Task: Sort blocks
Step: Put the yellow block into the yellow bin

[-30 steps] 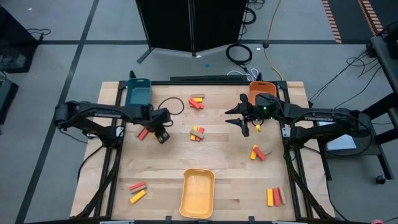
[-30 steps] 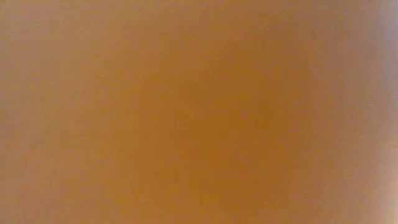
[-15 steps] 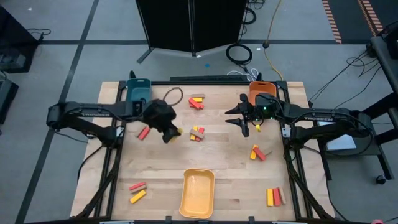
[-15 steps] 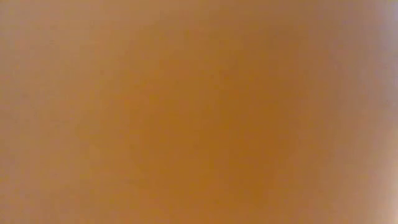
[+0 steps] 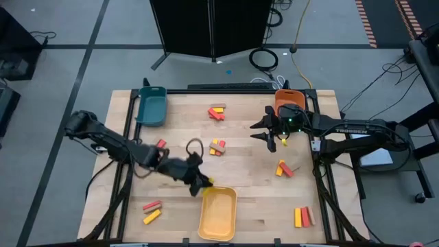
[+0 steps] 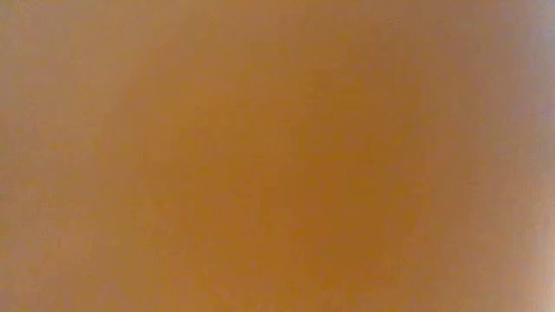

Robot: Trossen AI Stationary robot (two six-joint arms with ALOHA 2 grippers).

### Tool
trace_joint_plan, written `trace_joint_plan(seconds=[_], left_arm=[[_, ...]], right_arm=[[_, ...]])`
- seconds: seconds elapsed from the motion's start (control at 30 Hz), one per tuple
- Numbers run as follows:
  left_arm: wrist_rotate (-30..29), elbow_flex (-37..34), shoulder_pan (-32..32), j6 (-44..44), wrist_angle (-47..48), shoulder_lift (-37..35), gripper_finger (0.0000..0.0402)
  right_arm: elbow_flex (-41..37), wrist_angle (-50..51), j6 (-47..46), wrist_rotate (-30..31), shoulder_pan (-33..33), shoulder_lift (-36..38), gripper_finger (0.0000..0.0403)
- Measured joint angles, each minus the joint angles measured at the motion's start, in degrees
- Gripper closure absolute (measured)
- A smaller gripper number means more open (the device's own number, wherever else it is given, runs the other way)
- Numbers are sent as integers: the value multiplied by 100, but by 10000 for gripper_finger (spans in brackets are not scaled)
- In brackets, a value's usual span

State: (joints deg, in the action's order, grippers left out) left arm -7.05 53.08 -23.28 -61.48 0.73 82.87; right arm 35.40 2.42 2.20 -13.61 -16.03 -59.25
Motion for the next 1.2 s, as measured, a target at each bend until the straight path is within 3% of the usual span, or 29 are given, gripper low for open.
trace_joint_plan(seconds=[0.17,0.4,0.6,0.87,1.2], left_arm=[[-823,42,-680,-1252,-979,804,312],[-1413,829,-1110,-2076,-957,1777,312],[-1451,1422,-1058,-2193,-605,2198,313],[-1140,1526,-920,-2826,221,2282,306],[-647,1526,-742,-2774,716,2277,242]], right_arm=[[0,202,19,1,0,0,250],[-2,556,23,0,0,0,250],[-2,785,59,0,2,0,250],[-2,1038,321,2,2,0,250],[-2,1123,343,2,2,0,250]])
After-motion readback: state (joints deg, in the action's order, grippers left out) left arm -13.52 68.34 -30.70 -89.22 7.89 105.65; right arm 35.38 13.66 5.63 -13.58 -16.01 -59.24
